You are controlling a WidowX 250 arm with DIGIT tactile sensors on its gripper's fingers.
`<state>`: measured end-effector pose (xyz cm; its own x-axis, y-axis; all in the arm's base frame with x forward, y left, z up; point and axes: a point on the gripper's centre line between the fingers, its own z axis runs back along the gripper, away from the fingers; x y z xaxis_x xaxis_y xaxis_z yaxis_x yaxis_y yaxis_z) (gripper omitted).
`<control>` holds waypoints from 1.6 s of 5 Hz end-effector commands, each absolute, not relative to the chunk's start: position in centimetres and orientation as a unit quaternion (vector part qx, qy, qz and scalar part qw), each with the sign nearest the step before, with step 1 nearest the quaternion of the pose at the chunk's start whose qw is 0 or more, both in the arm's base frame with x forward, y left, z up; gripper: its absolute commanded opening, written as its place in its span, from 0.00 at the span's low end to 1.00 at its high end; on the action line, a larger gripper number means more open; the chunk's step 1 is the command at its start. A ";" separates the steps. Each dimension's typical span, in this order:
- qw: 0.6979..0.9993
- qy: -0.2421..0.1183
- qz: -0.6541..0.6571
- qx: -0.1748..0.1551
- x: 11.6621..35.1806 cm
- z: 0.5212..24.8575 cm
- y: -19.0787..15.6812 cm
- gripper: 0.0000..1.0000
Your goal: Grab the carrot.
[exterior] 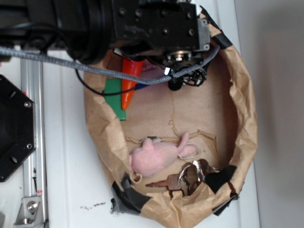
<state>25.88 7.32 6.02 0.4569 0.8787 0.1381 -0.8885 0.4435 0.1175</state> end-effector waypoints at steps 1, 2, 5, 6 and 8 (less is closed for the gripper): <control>0.862 -0.007 0.501 0.074 21.9 5.9 7.1 1.00; 0.862 -0.025 0.502 0.063 22.0 4.6 7.3 1.00; 0.875 -0.063 0.477 0.055 26.0 1.0 10.3 0.00; 0.889 -0.070 0.453 0.002 25.9 4.4 8.5 0.00; 0.947 -0.090 0.297 -0.076 24.8 13.8 4.4 0.00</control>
<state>25.09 2.92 12.54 0.8051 0.5895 0.0649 -0.5731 0.8015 -0.1706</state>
